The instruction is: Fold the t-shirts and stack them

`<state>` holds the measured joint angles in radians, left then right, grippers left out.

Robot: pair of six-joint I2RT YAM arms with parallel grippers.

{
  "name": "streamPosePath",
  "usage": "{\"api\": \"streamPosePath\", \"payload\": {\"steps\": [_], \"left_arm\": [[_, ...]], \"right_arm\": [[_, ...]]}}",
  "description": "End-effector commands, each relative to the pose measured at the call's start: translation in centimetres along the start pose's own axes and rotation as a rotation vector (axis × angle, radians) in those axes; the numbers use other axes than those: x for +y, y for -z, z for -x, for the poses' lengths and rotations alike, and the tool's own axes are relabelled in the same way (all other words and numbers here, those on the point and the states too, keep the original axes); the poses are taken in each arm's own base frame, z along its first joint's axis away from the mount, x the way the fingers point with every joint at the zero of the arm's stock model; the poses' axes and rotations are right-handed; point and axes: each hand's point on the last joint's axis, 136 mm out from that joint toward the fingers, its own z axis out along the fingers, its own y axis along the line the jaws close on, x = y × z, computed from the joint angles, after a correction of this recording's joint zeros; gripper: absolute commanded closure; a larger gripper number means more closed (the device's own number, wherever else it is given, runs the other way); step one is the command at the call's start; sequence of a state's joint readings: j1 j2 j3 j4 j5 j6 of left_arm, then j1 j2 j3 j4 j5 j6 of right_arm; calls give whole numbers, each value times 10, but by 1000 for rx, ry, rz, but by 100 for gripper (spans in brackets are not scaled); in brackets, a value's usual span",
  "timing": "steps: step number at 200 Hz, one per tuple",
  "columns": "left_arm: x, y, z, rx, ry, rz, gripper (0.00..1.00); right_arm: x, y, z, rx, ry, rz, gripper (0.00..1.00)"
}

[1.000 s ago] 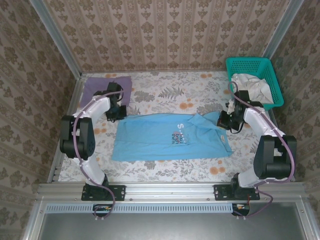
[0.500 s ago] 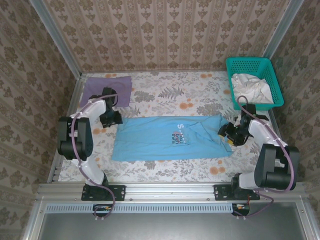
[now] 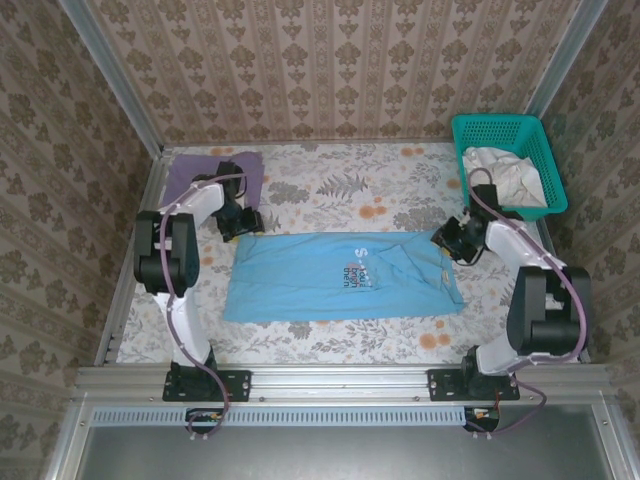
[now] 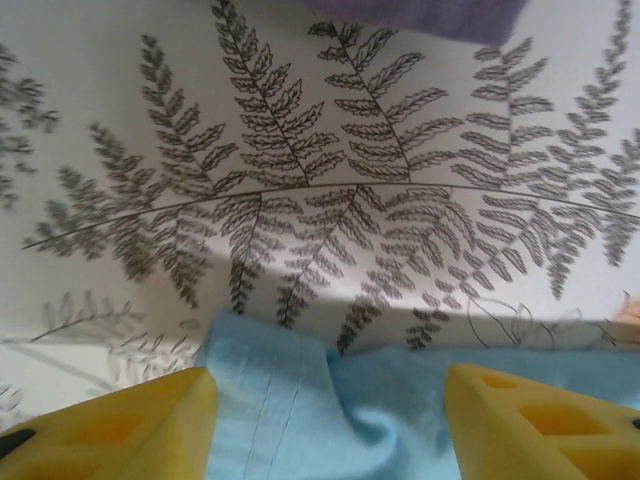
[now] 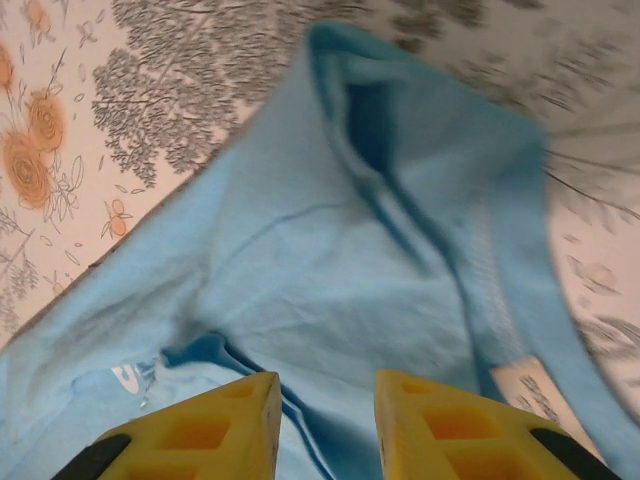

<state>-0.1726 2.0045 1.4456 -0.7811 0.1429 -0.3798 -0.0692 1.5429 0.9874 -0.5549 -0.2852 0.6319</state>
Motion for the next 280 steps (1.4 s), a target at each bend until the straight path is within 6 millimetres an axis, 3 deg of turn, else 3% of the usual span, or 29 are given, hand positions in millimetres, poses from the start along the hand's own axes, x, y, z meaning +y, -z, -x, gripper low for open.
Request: {"api": "streamPosePath", "payload": {"steps": [1,24,51,82,94,141,163,194,228,260,280], "left_arm": [[-1,-1,-3,32,-14,2,40],[9,-6,-3,39,-5,44,45],[10,-9,0,34,13,41,56],[19,-14,-1,37,30,86,84],[26,-14,-2,37,43,115,91],[69,-8,-6,35,130,231,96],[88,-7,-9,41,179,256,95],[98,-6,-8,38,222,251,89],[84,7,7,-3,223,187,72],[67,41,30,-69,200,147,50],[55,70,42,-146,171,139,36]], "right_arm": [[14,-3,16,-40,79,-70,68],[20,-13,22,-38,127,-121,68],[11,-26,25,-12,129,-182,69],[-1,-50,25,39,121,-239,70],[-5,-60,25,53,117,-259,70],[-15,-80,33,96,95,-349,67],[-15,-81,38,97,82,-368,61],[-6,-82,46,83,73,-345,52],[24,-66,59,39,90,-244,40],[52,-33,62,-11,157,-134,36],[72,-21,49,-3,204,-10,36]]}}
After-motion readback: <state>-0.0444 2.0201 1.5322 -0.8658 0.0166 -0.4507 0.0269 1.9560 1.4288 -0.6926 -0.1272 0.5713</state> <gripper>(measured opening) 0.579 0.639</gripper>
